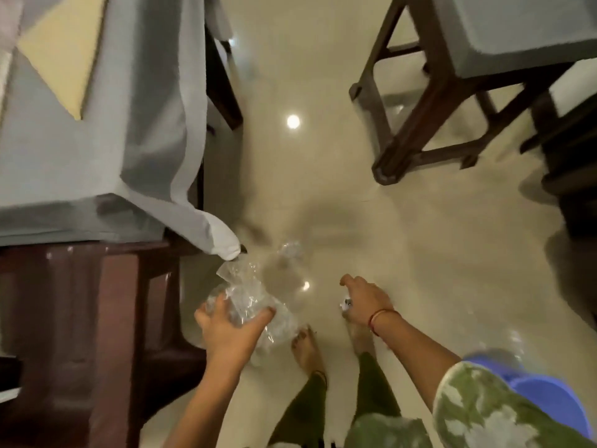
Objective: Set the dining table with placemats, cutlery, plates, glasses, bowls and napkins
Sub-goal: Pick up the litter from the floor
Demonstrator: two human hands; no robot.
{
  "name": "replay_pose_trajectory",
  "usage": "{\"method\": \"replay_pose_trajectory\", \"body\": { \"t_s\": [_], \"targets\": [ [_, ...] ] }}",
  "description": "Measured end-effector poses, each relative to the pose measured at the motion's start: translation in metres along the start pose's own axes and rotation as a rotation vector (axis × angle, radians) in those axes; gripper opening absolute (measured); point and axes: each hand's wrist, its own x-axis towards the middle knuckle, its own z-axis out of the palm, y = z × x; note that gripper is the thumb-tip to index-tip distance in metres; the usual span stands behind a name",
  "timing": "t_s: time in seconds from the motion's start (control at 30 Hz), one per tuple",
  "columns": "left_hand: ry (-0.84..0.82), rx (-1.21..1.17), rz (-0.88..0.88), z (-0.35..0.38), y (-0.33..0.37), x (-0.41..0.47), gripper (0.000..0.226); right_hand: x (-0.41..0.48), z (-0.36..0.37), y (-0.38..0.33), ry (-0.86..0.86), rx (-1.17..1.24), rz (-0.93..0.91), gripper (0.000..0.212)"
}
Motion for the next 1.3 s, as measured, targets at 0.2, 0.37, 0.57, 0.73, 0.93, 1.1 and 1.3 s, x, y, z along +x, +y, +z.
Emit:
{"method": "replay_pose_trajectory", "body": {
  "t_s": [0.2, 0.37, 0.57, 0.73, 0.93, 1.1, 1.3],
  "targets": [
    [0.115, 0.011, -0.118, 0.076, -0.050, 0.106, 0.069, 0.204, 0.068, -0.015, -0.047, -0.186, -0.216, 0.084],
    [0.125, 0.048, -0.153, 0.125, -0.108, 0.180, 0.069, 0.333, 0.139, -0.028, -0.055, -0.217, -0.334, 0.091],
    [0.213, 0.097, -0.087, 0.133, -0.141, 0.228, 0.087, 0.398, 0.189, -0.022, -0.028, -0.210, -0.293, 0.079],
    [0.174, 0.089, -0.187, 0.132, -0.116, 0.217, 0.080, 0.355, 0.160, -0.002, -0.037, -0.035, -0.160, 0.060],
    [0.015, 0.114, -0.107, 0.133, -0.035, 0.148, 0.084, 0.227, 0.072, 0.046, 0.079, 0.343, -0.102, 0.052],
    [-0.140, 0.153, 0.094, 0.126, 0.057, 0.066, 0.085, 0.101, -0.018, 0.072, 0.264, 0.703, -0.083, 0.049],
    [-0.240, 0.165, 0.265, 0.086, 0.153, -0.013, 0.103, -0.038, -0.118, 0.086, 0.523, 0.785, -0.069, 0.058]
  ]
}}
